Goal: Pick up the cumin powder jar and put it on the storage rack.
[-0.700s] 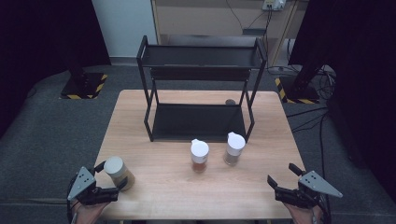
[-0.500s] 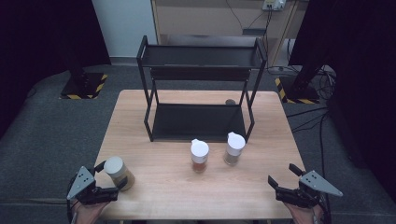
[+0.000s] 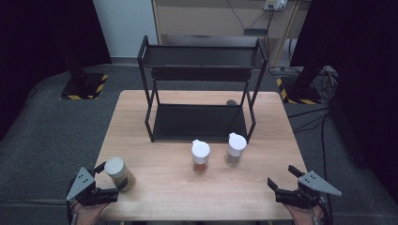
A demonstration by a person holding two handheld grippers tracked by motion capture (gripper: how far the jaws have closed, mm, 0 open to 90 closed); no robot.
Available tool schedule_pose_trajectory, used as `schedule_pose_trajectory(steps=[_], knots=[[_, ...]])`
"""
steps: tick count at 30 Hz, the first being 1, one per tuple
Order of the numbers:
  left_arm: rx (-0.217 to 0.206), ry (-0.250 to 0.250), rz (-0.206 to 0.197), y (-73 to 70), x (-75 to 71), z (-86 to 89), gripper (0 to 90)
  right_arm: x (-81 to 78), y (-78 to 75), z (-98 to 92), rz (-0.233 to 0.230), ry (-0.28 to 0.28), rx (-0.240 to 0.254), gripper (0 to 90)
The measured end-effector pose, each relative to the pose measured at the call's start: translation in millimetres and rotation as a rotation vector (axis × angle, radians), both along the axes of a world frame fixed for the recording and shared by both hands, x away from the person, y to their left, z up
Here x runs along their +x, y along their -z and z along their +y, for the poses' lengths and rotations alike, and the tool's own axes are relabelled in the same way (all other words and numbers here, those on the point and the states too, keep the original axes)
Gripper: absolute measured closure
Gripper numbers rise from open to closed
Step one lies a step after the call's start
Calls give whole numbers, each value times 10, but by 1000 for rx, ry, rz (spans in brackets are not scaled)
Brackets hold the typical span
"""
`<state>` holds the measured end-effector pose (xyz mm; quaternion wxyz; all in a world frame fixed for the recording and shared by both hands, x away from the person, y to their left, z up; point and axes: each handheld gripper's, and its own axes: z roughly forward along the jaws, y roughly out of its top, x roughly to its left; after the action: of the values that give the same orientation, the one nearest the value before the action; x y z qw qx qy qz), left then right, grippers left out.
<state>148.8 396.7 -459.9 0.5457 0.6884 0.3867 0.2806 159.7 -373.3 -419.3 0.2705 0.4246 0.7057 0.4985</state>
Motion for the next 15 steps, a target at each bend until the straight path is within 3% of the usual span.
schedule_pose_trajectory(steps=[15], knots=[[-3,-7,29,-151,-36,-6,0,27,15,-19,14,-3,15,57]])
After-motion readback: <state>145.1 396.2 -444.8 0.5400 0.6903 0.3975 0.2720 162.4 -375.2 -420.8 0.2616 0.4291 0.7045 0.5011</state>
